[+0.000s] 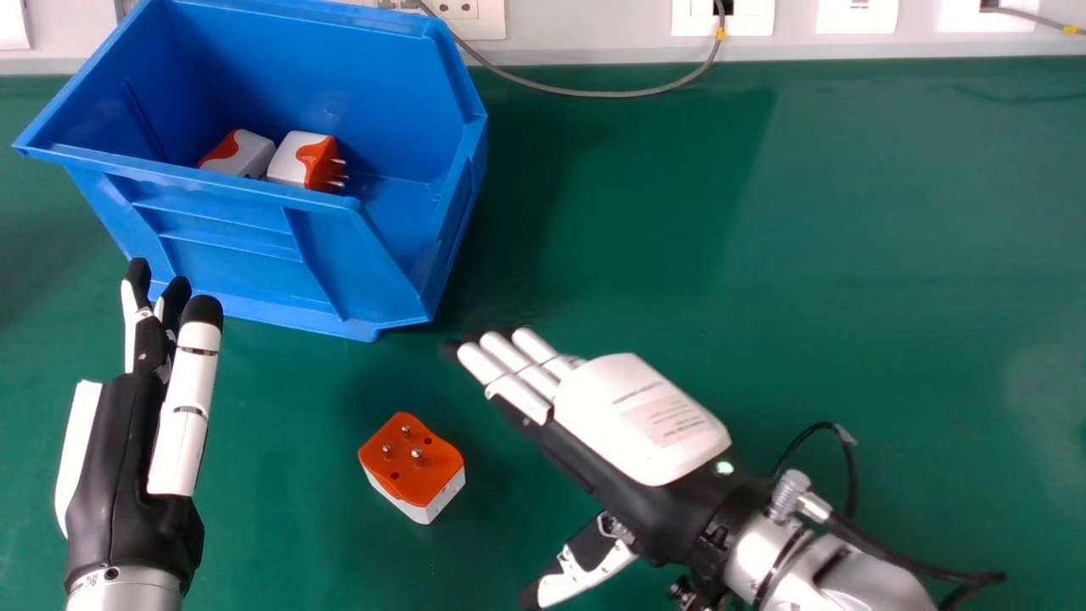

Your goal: Pick all objects and put in blue box

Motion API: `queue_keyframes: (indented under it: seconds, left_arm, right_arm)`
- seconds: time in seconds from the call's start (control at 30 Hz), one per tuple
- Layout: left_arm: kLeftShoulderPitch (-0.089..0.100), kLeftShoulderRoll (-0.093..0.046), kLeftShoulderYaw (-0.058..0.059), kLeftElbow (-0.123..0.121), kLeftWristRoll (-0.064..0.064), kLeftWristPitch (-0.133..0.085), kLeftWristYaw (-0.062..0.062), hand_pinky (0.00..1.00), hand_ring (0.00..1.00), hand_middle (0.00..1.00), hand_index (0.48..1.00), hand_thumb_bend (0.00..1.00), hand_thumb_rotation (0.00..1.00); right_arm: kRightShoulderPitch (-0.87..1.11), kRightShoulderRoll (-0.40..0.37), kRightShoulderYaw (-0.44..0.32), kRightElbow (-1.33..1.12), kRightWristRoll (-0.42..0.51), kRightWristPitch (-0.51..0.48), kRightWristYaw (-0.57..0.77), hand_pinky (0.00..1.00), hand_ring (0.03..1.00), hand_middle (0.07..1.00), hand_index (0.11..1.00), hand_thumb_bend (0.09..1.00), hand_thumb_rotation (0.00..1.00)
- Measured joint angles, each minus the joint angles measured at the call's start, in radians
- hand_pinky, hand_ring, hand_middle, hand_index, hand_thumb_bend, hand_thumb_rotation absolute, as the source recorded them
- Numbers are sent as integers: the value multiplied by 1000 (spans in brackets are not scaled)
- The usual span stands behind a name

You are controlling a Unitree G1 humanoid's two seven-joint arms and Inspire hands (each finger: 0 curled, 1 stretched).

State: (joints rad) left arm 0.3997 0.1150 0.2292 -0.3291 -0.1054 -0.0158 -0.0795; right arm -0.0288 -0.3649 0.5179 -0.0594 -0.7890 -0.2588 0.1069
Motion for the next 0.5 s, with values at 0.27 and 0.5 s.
queue_keyframes:
  seconds: [0.27,0.5]
  left_arm:
    - [1,0,-9,-1,1,0,-3,1000,1000,1000,1000,397,914]
    - [1,2,-9,-2,0,1,-9,1000,1000,1000,1000,395,919]
  right_arm:
    - [-131,34,40,107,1,-16,79,909,1000,1000,955,632,77]
    - [-261,94,104,258,-13,-22,98,904,996,996,938,634,73]
